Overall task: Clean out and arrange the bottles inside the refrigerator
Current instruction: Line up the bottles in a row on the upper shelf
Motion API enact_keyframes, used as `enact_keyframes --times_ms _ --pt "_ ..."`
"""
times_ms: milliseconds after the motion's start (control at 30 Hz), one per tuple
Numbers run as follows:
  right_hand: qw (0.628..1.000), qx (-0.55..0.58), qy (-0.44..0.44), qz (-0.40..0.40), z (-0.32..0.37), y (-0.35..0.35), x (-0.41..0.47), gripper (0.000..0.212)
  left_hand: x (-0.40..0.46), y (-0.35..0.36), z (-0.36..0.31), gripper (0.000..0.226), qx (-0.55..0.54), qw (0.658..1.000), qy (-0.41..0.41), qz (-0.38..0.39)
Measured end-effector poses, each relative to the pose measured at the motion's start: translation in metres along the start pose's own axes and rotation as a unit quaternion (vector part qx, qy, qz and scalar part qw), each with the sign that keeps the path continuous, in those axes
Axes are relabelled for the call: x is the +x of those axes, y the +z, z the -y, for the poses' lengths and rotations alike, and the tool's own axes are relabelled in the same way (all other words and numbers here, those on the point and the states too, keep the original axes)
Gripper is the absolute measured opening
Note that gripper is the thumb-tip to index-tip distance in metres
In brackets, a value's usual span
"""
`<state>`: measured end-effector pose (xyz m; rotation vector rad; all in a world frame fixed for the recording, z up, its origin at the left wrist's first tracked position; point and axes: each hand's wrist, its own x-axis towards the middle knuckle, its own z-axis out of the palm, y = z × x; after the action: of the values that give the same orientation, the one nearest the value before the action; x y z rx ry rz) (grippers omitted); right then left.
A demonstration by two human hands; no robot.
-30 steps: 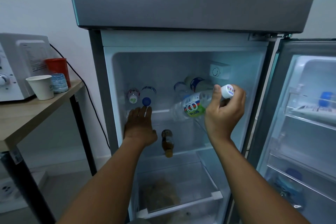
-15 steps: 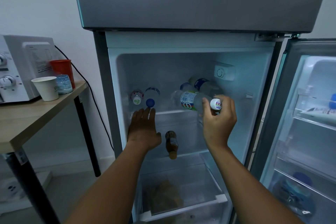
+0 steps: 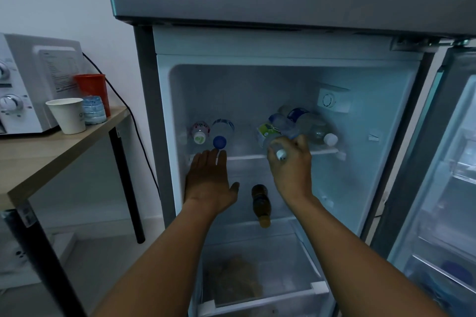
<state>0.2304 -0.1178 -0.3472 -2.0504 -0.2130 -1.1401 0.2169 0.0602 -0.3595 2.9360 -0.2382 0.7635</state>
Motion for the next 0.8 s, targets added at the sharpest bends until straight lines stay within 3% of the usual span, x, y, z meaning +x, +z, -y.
enact_keyframes --times_ms 367,800 --pt "0.997 -0.046 -0.029 0.047 -0.016 0.036 0.035 0.004 0.001 0.010 0.004 0.086 0.004 1.000 0.009 -0.027" --pt "0.986 -0.149 0.002 0.068 -0.027 0.059 0.055 0.007 0.008 0.016 0.004 0.083 -0.005 0.999 0.002 -0.036"
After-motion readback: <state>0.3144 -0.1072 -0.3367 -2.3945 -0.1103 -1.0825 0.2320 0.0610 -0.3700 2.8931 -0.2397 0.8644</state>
